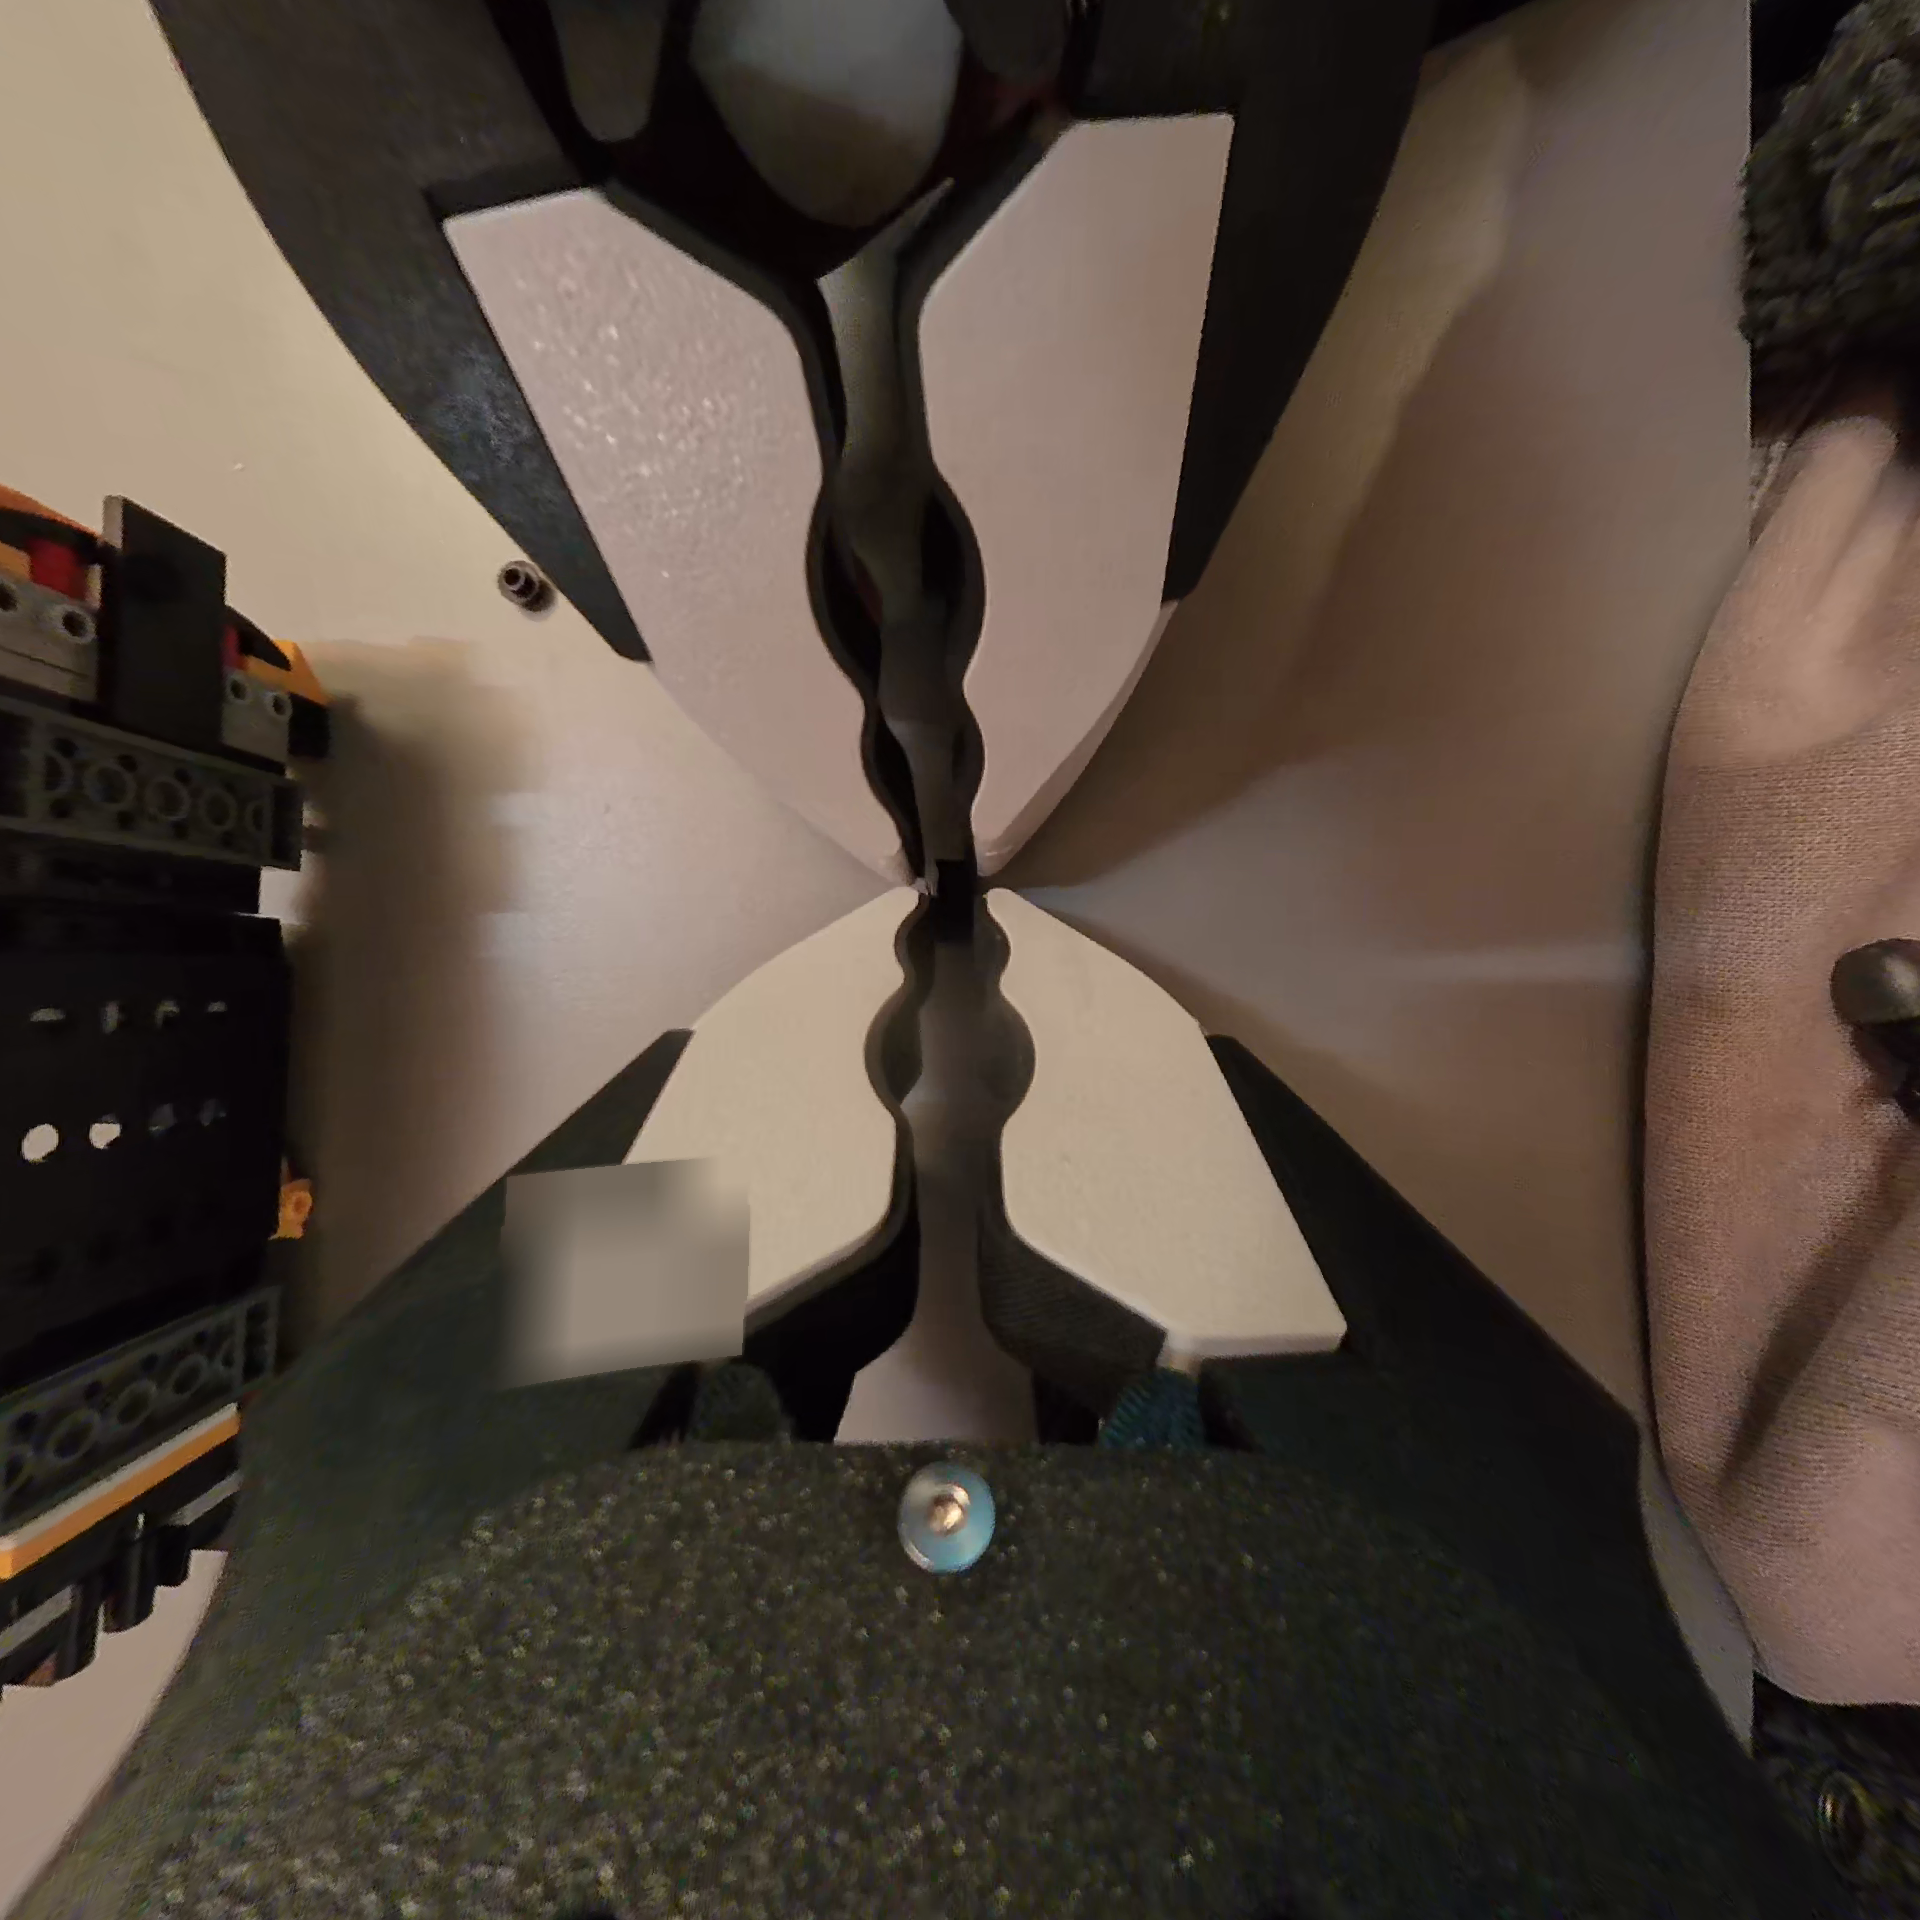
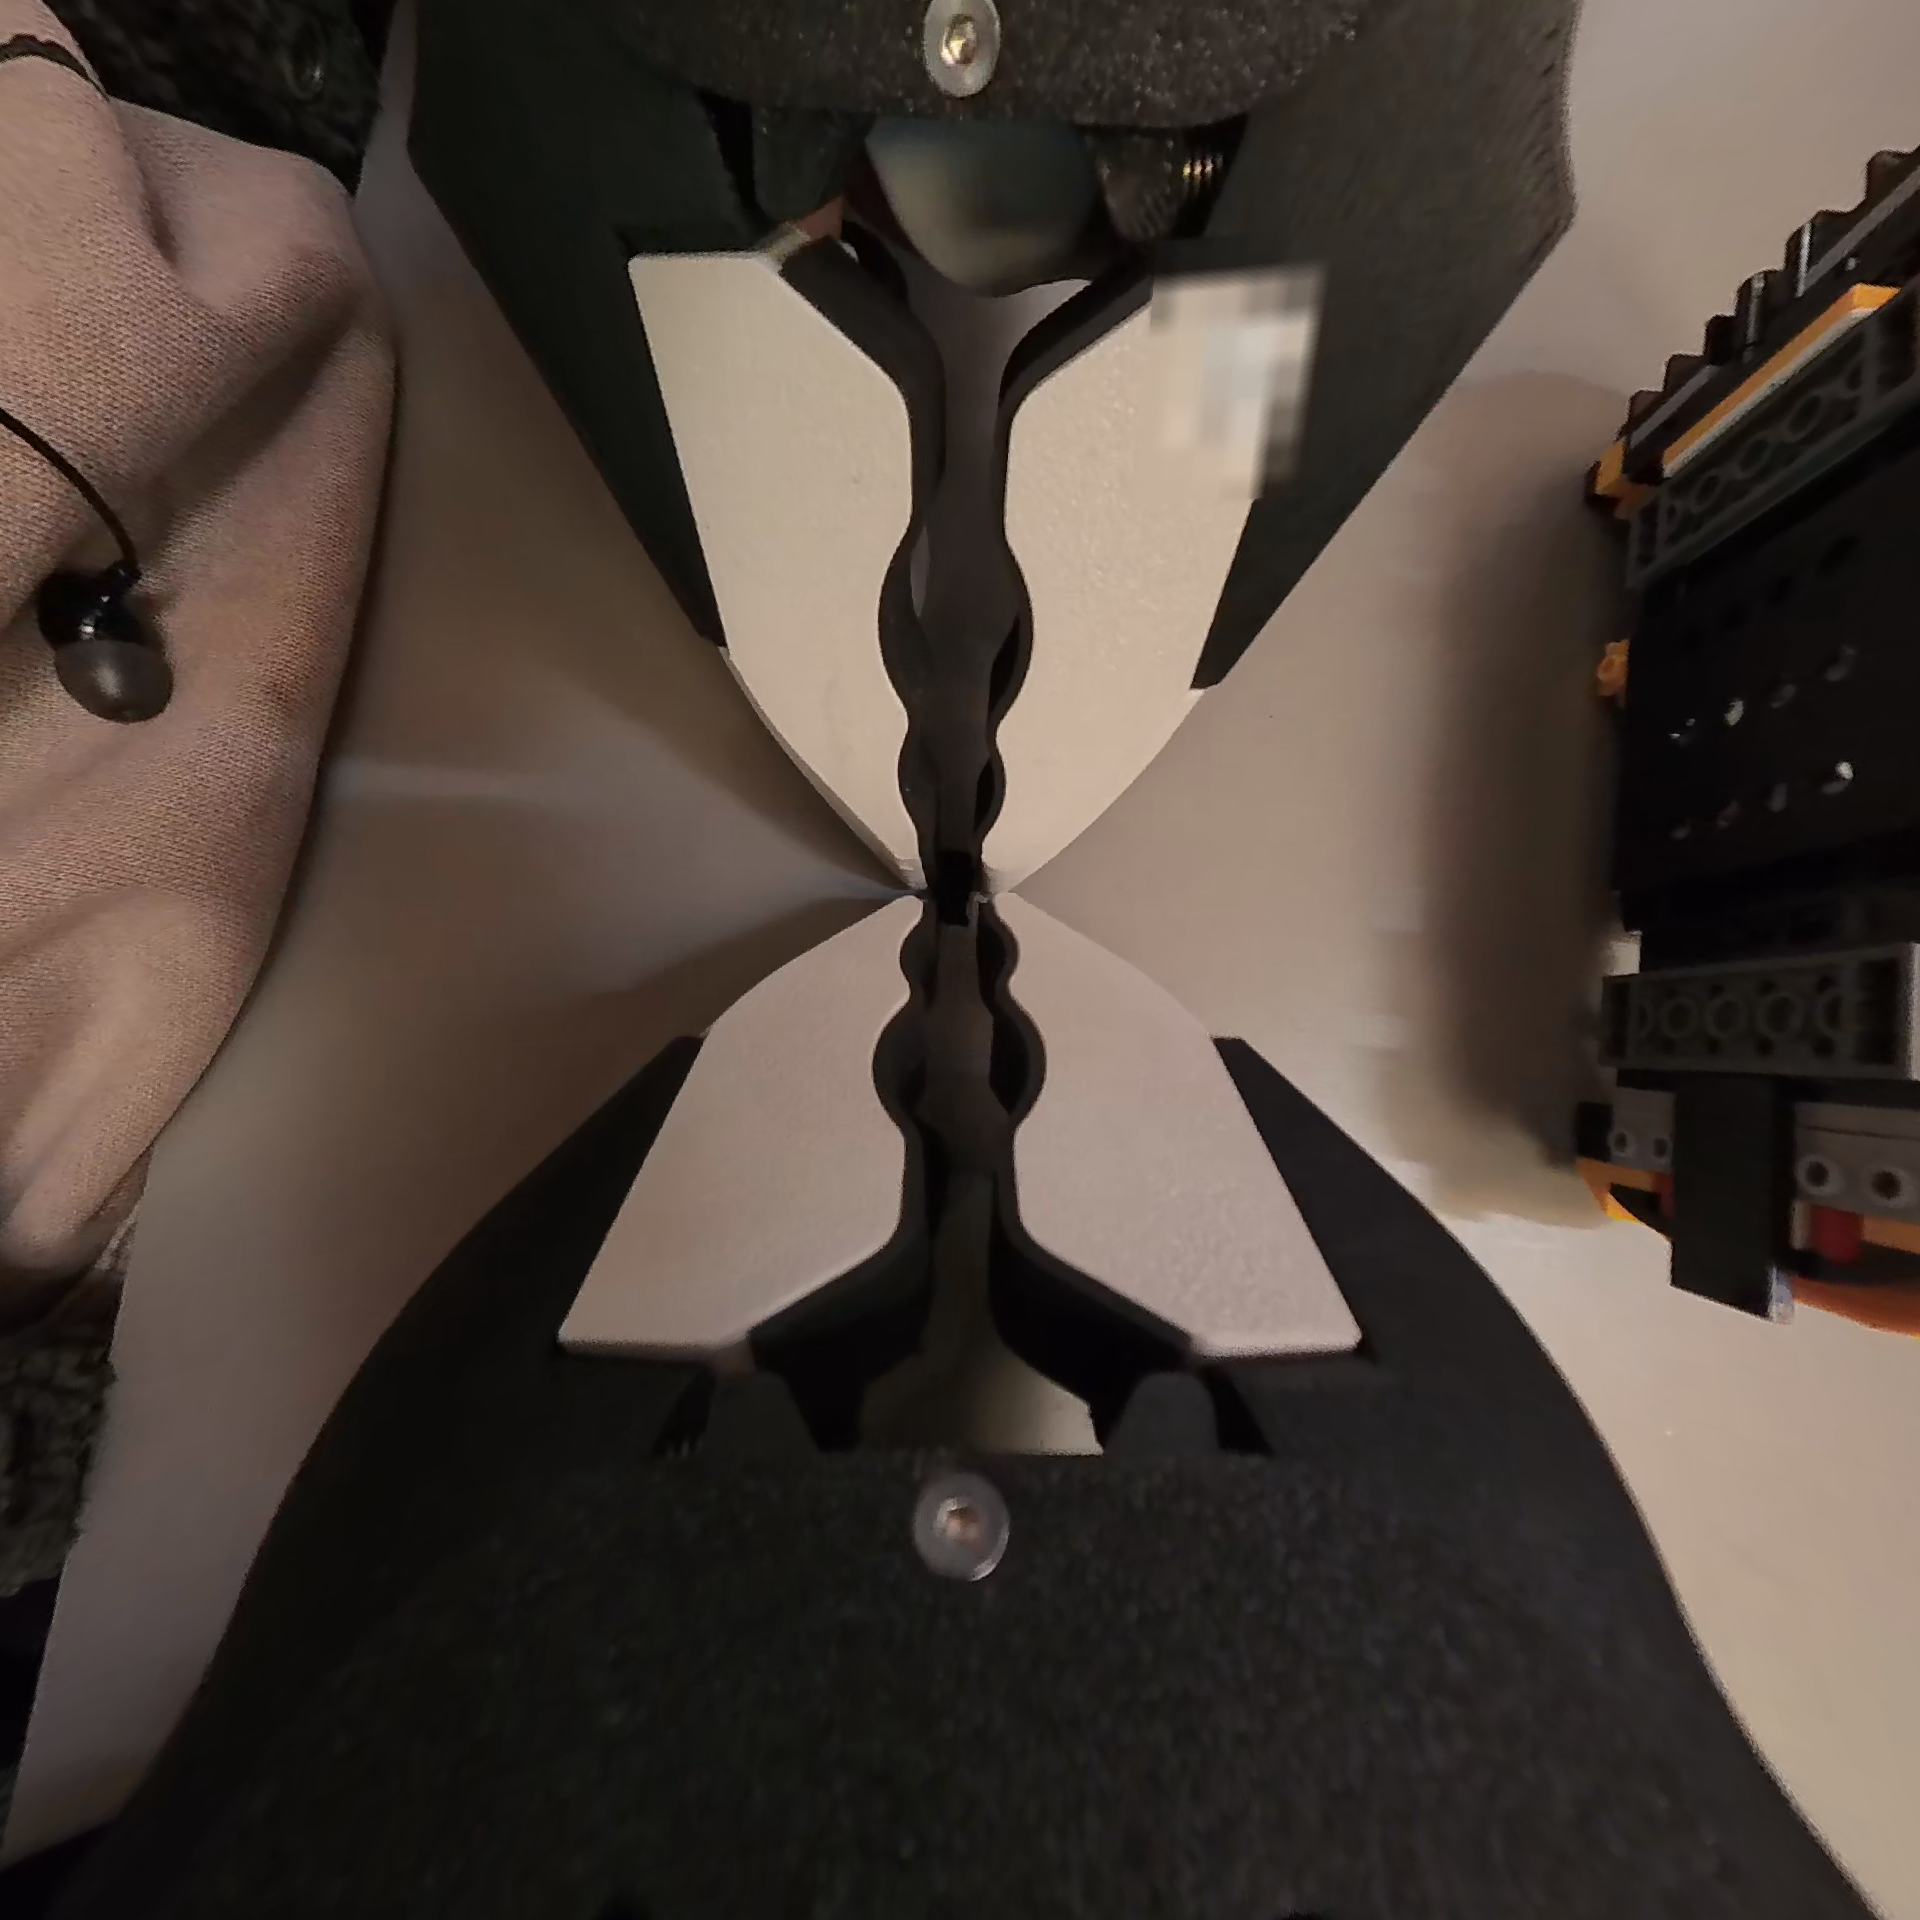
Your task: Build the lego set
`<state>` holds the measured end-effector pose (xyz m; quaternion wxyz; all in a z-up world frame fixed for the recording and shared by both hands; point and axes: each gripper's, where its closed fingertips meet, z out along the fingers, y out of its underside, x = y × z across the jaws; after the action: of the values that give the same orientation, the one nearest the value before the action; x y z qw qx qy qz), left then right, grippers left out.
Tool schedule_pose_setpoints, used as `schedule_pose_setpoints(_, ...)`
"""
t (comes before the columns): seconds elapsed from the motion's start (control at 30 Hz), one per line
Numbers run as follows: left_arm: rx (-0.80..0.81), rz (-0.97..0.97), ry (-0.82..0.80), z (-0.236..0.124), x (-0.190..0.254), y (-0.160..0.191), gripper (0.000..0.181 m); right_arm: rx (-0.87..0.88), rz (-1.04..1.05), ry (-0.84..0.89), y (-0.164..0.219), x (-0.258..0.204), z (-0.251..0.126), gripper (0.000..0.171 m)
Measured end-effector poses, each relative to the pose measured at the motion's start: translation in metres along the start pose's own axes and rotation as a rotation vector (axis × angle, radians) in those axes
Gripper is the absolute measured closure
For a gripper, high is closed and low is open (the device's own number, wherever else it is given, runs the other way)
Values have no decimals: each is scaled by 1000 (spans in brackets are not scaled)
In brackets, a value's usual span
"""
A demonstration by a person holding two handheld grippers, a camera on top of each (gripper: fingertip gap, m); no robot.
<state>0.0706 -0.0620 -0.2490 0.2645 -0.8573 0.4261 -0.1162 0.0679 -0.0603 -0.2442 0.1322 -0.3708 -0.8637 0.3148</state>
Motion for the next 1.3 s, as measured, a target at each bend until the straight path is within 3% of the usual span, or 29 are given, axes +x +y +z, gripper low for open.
schedule_pose_setpoints(0.53, 1, -7, 21, -2, -1, 7, 168, -11, 11, -22, 2, -1, 3, 164)
schedule_pose_setpoints(1.3, 138, -53, 81, -8, -2, 7, 168, -147, 62, -45, 1, 1, 6, 164)
